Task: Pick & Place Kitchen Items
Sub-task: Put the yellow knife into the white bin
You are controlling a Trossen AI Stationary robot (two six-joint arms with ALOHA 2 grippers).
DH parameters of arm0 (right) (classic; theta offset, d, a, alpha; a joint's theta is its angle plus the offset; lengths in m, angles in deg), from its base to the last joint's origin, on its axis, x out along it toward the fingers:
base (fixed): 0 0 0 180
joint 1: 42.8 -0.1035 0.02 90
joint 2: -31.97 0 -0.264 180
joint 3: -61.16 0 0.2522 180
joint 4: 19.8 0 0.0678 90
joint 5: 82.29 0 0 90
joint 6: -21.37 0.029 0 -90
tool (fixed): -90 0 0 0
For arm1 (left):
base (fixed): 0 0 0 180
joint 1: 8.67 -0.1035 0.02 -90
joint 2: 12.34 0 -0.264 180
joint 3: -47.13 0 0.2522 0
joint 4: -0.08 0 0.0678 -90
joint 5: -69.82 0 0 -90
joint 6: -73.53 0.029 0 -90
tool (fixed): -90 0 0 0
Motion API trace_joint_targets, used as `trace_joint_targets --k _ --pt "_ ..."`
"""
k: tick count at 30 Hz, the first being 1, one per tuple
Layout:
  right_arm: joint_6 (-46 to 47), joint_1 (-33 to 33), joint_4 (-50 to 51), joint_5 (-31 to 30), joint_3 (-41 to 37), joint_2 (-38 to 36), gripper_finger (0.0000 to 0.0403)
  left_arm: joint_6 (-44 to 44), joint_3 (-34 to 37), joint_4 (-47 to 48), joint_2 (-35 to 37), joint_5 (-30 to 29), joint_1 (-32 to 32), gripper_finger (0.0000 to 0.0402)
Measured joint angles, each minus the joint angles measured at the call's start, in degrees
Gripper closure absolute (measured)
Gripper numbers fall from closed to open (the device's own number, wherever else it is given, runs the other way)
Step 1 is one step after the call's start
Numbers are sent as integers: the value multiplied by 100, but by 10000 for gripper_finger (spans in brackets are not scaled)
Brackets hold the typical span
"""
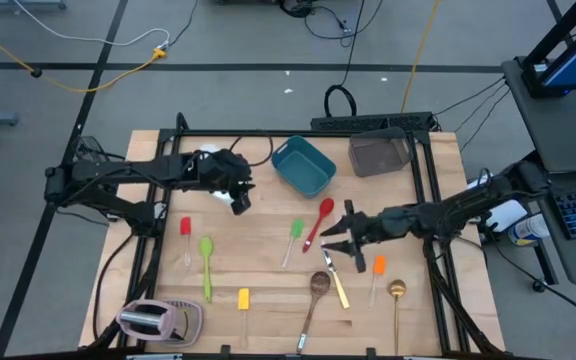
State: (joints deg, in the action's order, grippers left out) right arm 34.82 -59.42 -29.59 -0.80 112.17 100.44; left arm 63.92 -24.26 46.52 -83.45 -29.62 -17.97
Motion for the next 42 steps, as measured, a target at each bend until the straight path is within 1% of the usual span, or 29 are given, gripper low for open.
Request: trace_joint_targets --k 3,6,11,15,17,20,28,37,42 --pt "655 -206 1341 -298 497 301 268 -262 0 24 0 -49 126 295" --pt "1486 -373 2307 -316 889 757 268 -270 2 23 0 -107 197 295" --pt "2804 -520 3557 264 1317 1357 268 -270 2 24 -1 -108 236 295" --pt "3624 -590 4042 805 1317 1729 268 -193 4 23 -1 -114 231 295" --pt "3688 -656 4062 1018 1307 1928 268 -46 4 23 -2 -123 231 295" --pt "3767 -747 4024 997 1289 2138 268 163 4 19 -2 -123 231 295" --pt "3710 -783 3845 247 1285 2541 268 176 4 18 -2 -123 231 295" --pt "3643 -783 3480 233 1295 2731 268 44 4 21 -2 -121 231 295" --pt "3242 -783 3605 213 1295 2734 268 -16 4 25 -2 -118 233 295"
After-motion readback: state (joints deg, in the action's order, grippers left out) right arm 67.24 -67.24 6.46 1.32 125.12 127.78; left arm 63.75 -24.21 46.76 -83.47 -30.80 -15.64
